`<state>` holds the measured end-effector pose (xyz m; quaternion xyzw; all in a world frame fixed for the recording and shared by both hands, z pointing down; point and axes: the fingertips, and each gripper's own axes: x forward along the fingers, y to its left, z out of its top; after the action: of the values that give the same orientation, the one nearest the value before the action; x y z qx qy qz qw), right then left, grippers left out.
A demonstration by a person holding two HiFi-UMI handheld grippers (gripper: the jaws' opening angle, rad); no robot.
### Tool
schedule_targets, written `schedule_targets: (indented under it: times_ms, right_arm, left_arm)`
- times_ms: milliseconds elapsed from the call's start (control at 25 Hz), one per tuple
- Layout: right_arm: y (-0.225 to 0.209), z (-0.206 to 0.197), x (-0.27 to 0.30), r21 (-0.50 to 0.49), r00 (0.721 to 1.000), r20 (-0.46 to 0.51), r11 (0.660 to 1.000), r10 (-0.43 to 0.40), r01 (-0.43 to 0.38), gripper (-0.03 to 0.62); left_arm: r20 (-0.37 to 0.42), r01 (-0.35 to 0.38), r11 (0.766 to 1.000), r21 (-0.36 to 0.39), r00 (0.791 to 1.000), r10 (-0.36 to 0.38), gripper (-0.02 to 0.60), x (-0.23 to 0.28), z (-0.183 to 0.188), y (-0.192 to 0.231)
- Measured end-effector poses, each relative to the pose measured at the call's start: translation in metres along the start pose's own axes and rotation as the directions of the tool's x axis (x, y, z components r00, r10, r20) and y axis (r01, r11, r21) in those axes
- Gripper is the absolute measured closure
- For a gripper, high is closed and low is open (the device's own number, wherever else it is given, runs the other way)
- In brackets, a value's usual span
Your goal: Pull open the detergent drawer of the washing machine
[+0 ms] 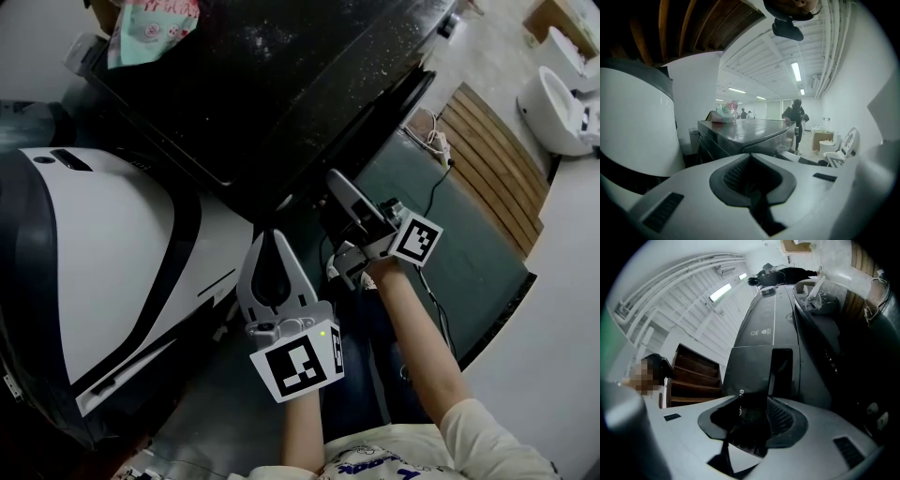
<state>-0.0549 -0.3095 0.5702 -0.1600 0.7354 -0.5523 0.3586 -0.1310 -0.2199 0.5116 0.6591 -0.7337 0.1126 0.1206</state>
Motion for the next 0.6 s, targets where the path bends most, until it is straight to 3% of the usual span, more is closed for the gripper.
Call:
schedule_targets:
  times_ms: [600]
  right_arm:
    - [0.0, 0.001, -0.011, 0.024, 0.998, 0.055, 0.999, 0.025, -0.027, 0.43]
  left_arm:
    - [0.002, -0.017, 1.0, 0.0, 1.0, 0.017, 0.568, -0.006, 0.0, 0.005]
